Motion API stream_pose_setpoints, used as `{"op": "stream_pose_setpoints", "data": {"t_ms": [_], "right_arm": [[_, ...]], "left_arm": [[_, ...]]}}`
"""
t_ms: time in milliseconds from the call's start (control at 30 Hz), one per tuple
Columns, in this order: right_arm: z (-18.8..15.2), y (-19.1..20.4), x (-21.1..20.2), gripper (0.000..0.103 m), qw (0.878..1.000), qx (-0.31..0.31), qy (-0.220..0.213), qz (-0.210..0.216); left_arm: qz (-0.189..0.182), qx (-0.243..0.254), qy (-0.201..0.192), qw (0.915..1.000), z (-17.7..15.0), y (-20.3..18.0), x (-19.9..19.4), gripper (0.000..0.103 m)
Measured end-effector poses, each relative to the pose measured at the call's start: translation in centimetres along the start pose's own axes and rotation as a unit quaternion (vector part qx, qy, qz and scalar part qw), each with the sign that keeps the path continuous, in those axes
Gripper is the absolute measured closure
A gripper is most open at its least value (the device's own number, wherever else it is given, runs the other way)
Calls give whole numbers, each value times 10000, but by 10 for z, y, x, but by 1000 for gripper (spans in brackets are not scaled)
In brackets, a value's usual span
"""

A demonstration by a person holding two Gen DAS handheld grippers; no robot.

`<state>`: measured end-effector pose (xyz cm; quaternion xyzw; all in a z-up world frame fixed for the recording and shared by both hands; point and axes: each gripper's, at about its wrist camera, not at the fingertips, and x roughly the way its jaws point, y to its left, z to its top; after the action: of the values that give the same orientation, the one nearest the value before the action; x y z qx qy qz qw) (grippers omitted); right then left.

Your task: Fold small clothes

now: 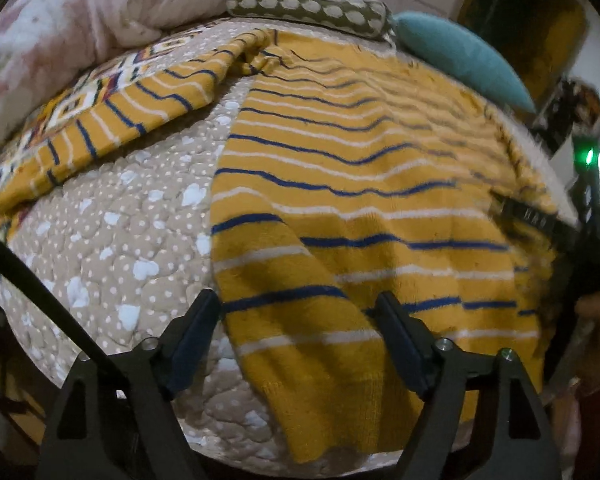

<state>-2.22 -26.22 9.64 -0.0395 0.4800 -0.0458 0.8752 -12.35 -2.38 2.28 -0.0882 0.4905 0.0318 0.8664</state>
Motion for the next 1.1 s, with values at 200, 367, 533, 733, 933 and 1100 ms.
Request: {"op": "stream_pose_setpoints", "data": {"t_ms": [200,367,533,733,933,1100], "right_arm": [[-1,2,-1,0,9999,-47,-113,-50],[-3,5,-2,0,9996,-149,-142,-213],[-5,8,-4,0,9990,-203,-246,-327],[-7,11,-7,0,9979,-294,-318,-478],[-8,10,-7,0,9984,-224,-320,-411],[-8,10,-7,0,9984,-211,-337,-408]], "left_arm": [[350,410,3,9985,-3,-15,6,11],[447,477,-50,9978,-6,-18,8,8],[479,514,-74,9975,-7,-20,9,6],[475,514,-88,9975,-8,-20,10,4],[475,520,-94,9975,-8,-21,10,2],[374,519,-94,9979,-7,-20,8,2]]}}
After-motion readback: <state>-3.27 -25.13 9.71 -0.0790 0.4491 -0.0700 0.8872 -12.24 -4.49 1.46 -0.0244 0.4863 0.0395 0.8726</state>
